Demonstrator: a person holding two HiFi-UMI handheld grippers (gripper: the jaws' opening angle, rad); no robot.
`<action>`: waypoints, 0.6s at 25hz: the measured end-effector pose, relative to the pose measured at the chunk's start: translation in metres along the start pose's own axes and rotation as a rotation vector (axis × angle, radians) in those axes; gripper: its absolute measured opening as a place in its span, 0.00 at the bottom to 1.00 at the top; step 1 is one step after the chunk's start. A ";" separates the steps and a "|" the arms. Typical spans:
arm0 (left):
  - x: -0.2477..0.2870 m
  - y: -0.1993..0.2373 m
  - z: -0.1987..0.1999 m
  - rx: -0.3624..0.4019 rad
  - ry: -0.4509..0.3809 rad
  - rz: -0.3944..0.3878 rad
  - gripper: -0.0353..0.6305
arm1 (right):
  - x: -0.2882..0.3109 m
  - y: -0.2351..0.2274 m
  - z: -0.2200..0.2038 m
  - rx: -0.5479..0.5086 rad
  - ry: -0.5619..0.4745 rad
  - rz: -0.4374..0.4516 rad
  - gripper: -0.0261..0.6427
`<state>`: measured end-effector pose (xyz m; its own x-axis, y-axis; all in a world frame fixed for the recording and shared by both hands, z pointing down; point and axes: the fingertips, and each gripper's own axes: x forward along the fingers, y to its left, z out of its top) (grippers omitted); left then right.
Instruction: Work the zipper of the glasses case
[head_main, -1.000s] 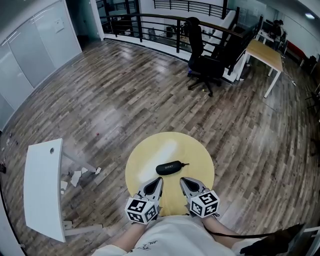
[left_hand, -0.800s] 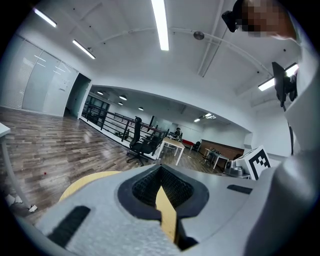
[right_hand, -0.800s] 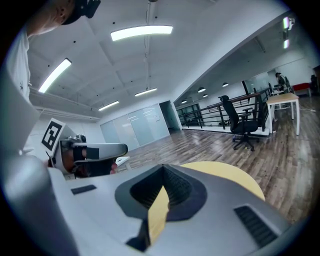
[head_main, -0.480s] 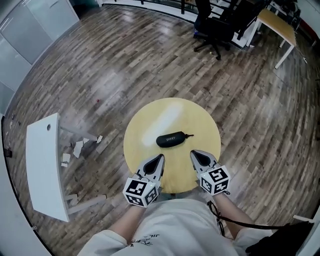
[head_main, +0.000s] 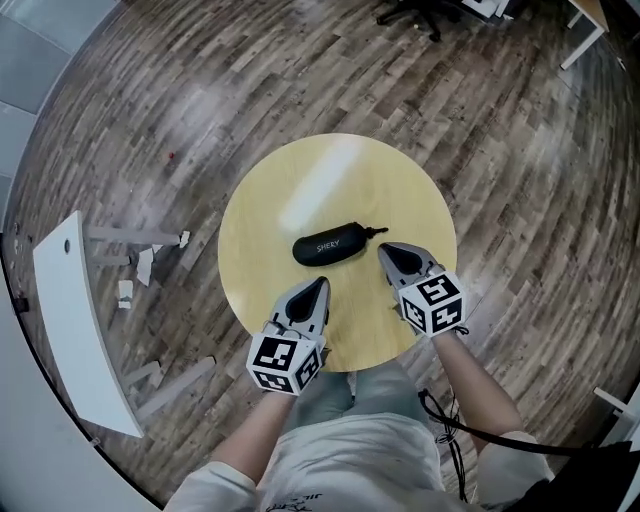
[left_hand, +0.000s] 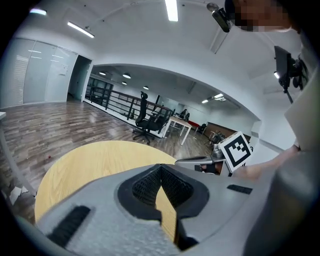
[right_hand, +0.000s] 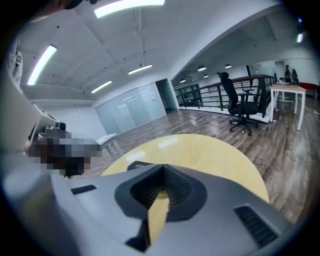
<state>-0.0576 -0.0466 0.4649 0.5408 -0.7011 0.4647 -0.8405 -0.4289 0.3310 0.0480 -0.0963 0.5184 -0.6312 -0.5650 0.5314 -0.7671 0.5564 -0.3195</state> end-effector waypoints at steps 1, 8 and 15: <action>0.010 0.006 -0.004 -0.001 0.001 0.010 0.06 | 0.011 -0.008 -0.002 -0.009 0.008 -0.004 0.04; 0.065 0.046 -0.029 -0.063 0.005 0.043 0.06 | 0.078 -0.042 -0.021 -0.002 0.082 0.031 0.04; 0.075 0.068 -0.050 -0.080 0.046 0.062 0.06 | 0.083 -0.010 -0.040 -0.076 0.134 0.123 0.04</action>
<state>-0.0725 -0.0996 0.5635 0.4903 -0.6972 0.5230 -0.8681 -0.3372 0.3643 0.0080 -0.1243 0.5971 -0.6945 -0.4067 0.5935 -0.6711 0.6636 -0.3306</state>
